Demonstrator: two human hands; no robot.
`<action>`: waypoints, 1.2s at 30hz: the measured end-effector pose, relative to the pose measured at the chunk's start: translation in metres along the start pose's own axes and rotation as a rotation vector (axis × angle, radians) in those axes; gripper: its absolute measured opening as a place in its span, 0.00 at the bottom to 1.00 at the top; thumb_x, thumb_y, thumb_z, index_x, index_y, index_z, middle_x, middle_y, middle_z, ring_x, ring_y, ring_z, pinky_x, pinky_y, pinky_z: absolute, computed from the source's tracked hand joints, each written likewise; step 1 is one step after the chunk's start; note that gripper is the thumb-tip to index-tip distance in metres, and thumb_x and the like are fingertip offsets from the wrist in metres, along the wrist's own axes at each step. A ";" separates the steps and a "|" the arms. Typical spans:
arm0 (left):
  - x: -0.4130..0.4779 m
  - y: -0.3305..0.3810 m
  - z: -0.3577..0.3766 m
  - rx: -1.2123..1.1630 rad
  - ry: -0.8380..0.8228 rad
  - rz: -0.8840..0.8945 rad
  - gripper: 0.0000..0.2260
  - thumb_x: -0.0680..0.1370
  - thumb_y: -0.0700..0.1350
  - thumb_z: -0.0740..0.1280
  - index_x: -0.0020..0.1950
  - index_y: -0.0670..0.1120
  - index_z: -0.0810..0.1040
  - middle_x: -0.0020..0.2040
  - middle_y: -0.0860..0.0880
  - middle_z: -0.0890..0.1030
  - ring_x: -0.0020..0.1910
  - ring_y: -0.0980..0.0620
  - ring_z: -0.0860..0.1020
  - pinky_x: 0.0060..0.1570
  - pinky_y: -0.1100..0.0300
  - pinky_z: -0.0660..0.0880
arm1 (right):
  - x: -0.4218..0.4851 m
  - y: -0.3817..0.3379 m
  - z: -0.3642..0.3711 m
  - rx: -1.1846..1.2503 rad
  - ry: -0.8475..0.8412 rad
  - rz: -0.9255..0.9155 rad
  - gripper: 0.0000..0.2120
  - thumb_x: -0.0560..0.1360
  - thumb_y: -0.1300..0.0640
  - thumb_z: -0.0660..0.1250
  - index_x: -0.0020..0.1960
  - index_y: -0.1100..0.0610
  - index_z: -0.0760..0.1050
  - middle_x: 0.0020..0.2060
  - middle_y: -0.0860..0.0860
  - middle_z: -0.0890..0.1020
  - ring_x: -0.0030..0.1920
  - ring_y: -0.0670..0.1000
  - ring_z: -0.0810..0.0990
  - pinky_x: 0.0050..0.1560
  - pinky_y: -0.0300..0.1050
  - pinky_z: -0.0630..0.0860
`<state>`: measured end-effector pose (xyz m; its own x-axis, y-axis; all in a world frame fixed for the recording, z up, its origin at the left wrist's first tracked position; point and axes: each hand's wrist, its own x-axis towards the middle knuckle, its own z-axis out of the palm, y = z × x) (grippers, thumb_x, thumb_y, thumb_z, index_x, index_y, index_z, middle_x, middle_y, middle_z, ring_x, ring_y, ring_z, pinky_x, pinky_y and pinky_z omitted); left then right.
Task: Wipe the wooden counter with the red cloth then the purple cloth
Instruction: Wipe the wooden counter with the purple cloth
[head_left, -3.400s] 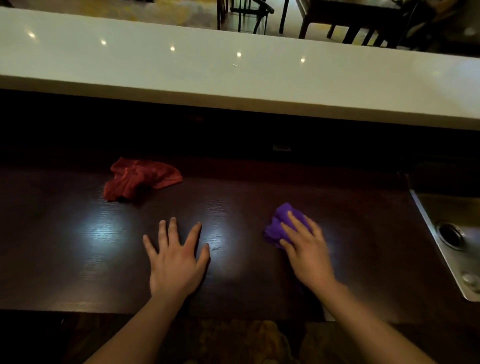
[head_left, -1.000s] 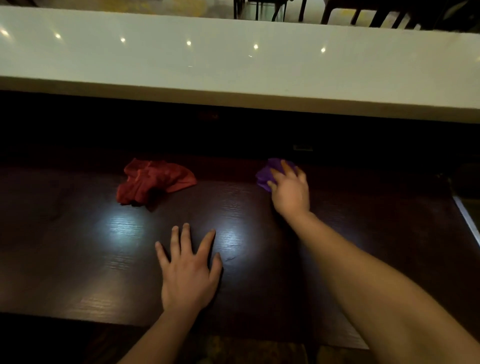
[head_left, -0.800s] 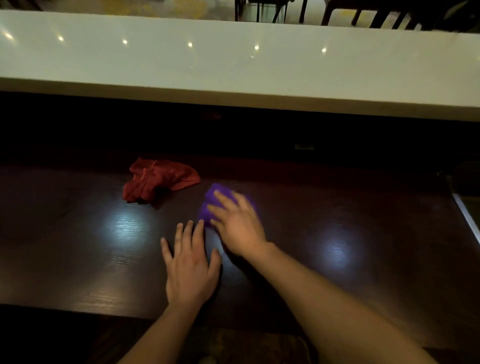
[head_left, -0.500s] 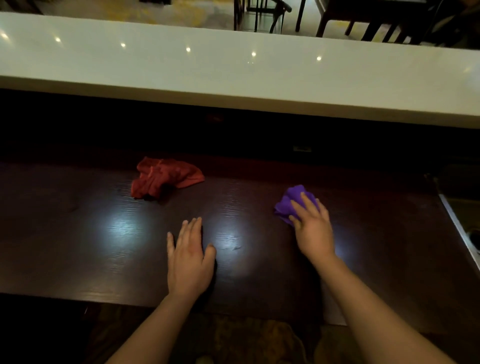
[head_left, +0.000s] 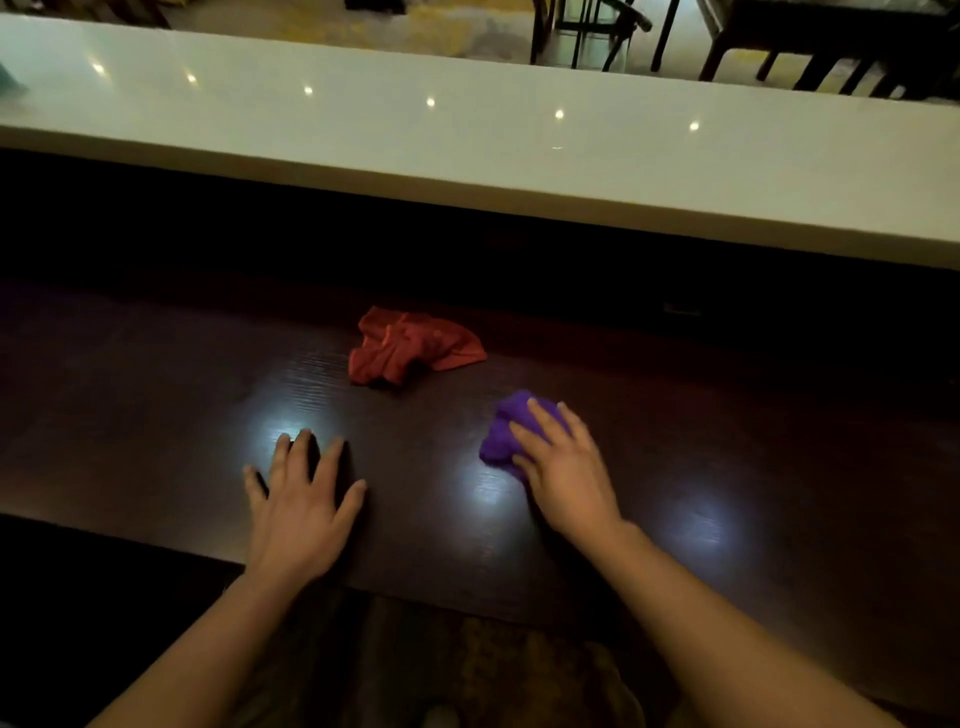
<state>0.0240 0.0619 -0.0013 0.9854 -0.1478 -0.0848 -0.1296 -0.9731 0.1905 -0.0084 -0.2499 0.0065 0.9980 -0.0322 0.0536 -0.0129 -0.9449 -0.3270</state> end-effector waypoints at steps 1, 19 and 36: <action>0.001 -0.001 0.003 0.003 0.000 0.003 0.30 0.79 0.64 0.51 0.79 0.53 0.57 0.80 0.42 0.53 0.80 0.44 0.43 0.73 0.34 0.40 | 0.016 -0.008 0.002 0.019 0.034 0.077 0.19 0.78 0.50 0.62 0.68 0.50 0.72 0.75 0.53 0.64 0.74 0.62 0.58 0.74 0.54 0.55; -0.003 -0.001 0.005 -0.072 0.094 -0.027 0.27 0.74 0.55 0.55 0.72 0.51 0.71 0.76 0.41 0.66 0.78 0.43 0.58 0.74 0.35 0.51 | 0.025 -0.067 0.024 0.067 0.039 -0.045 0.17 0.75 0.57 0.67 0.64 0.55 0.76 0.70 0.55 0.72 0.70 0.63 0.67 0.71 0.55 0.64; -0.001 0.001 -0.001 -0.068 0.126 -0.151 0.30 0.71 0.54 0.57 0.69 0.40 0.74 0.71 0.36 0.72 0.73 0.38 0.68 0.71 0.34 0.62 | 0.168 -0.233 0.069 0.339 -0.021 -0.281 0.15 0.74 0.57 0.68 0.60 0.54 0.78 0.69 0.58 0.73 0.61 0.63 0.69 0.64 0.49 0.65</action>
<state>0.0226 0.0611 0.0004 0.9997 0.0259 0.0045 0.0240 -0.9678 0.2504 0.1668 -0.0121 0.0264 0.9609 0.2209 0.1670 0.2769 -0.7558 -0.5934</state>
